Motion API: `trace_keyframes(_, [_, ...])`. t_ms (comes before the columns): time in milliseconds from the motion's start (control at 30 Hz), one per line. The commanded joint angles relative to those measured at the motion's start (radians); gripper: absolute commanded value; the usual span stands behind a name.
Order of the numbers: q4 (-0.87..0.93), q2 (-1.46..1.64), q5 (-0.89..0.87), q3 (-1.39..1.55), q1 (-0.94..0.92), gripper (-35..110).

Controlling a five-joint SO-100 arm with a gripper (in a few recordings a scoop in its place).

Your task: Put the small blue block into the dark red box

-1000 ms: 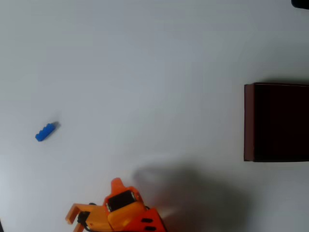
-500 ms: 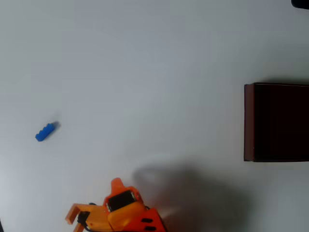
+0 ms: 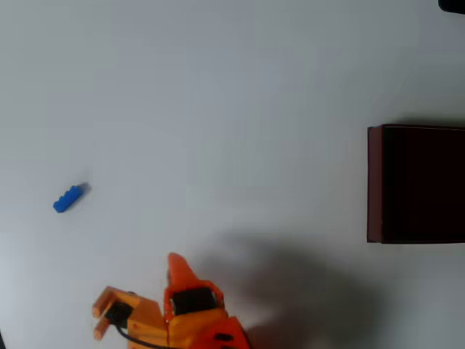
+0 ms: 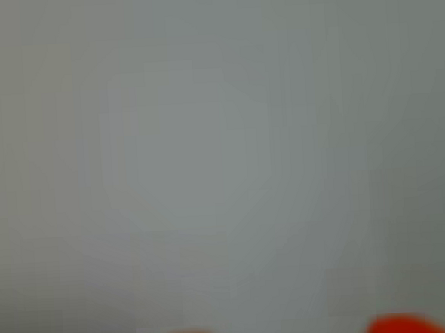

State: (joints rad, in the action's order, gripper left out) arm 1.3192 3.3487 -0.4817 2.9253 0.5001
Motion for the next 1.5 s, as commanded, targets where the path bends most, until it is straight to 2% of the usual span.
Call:
trace_keyframes(0, [-0.012,0.012,-0.408,-0.051,0.006,9])
trace_keyframes(200, [-0.245,-0.112,-0.859,-0.006,0.072,11])
trace_keyframes(300, [-0.291,-0.267,-0.891,-0.107,0.094,11])
trace_keyframes(433, [-0.193,-0.572,-0.896,-0.347,0.127,11])
trace_keyframes(533, [-0.075,-0.871,-0.986,-0.563,0.169,12])
trace_keyframes(667, [0.055,-1.161,-1.325,-0.784,0.259,16])
trace_keyframes(833, [0.242,-1.499,-1.643,-1.138,0.318,20])
trace_keyframes(1067, [0.235,-1.644,-2.106,-1.315,0.377,21])
trace_keyframes(1200, [0.242,-1.706,-2.264,-1.364,0.376,23])
trace_keyframes(1467, [0.115,-1.873,-2.540,-1.476,0.399,24])
